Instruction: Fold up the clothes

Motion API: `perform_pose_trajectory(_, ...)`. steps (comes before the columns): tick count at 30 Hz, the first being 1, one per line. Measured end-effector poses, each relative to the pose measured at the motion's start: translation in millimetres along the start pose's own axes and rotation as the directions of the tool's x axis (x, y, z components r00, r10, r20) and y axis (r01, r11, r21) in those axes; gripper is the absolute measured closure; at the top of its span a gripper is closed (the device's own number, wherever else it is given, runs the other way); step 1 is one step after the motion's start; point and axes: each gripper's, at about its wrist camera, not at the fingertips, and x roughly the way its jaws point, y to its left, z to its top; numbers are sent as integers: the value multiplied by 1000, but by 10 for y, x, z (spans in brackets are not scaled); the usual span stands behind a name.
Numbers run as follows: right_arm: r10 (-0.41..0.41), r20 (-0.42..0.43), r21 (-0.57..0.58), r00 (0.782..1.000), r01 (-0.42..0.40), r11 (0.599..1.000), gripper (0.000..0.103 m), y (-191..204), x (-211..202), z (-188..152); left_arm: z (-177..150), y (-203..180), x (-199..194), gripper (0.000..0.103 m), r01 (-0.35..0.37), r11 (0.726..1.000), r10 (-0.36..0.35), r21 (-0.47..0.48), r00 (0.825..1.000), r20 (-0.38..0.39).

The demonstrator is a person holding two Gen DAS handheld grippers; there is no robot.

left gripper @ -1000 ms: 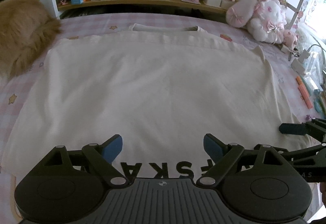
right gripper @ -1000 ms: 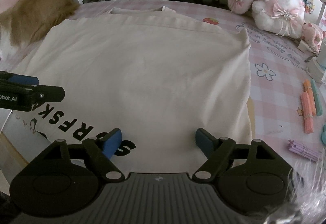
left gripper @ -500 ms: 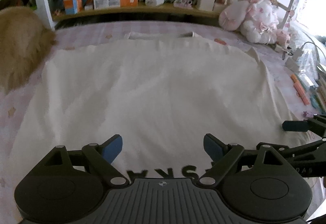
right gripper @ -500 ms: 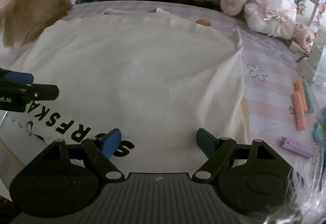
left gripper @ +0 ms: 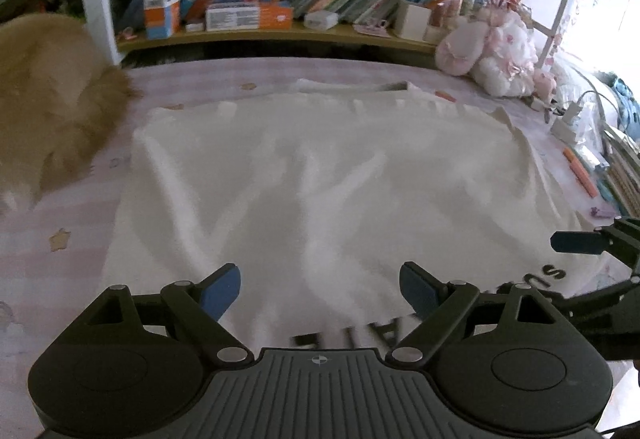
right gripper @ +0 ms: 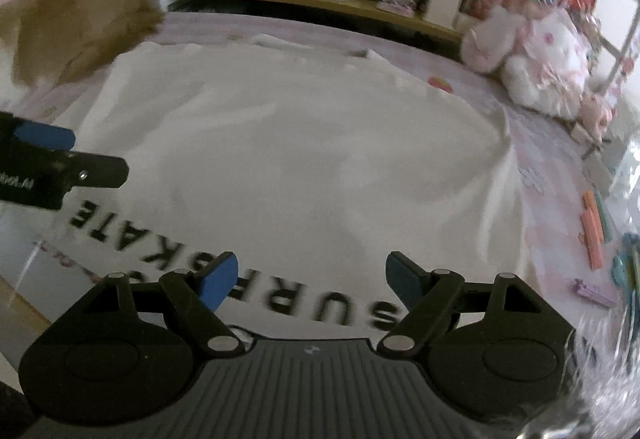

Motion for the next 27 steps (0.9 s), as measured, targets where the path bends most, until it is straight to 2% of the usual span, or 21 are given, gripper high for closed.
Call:
perform_pose_trajectory(3,7,21,-58,1000,-6,998,23,299,-10,93,12,259,-57,14,19,1000,-19,-16,1000,0)
perform_pose_trajectory(6,15,41,-117,999,-10,993,23,597,-20,186,54,580,-91,14,61,994,-61,-85,998,-4)
perform_pose_trajectory(9,24,61,-175,998,-13,985,23,896,-29,279,68,899,-108,14,107,978,-108,-179,994,1)
perform_pose_trajectory(12,75,72,-251,995,-55,966,23,1213,4,408,64,1180,-141,14,140,956,-138,-257,990,29)
perform_pose_trajectory(18,152,41,-382,988,-125,916,23,1695,148,586,5,1617,-224,14,149,919,-132,-365,989,71)
perform_pose_trajectory(27,237,-30,-489,971,-221,844,26,2208,344,737,-88,2027,-267,14,157,858,-140,-489,988,72)
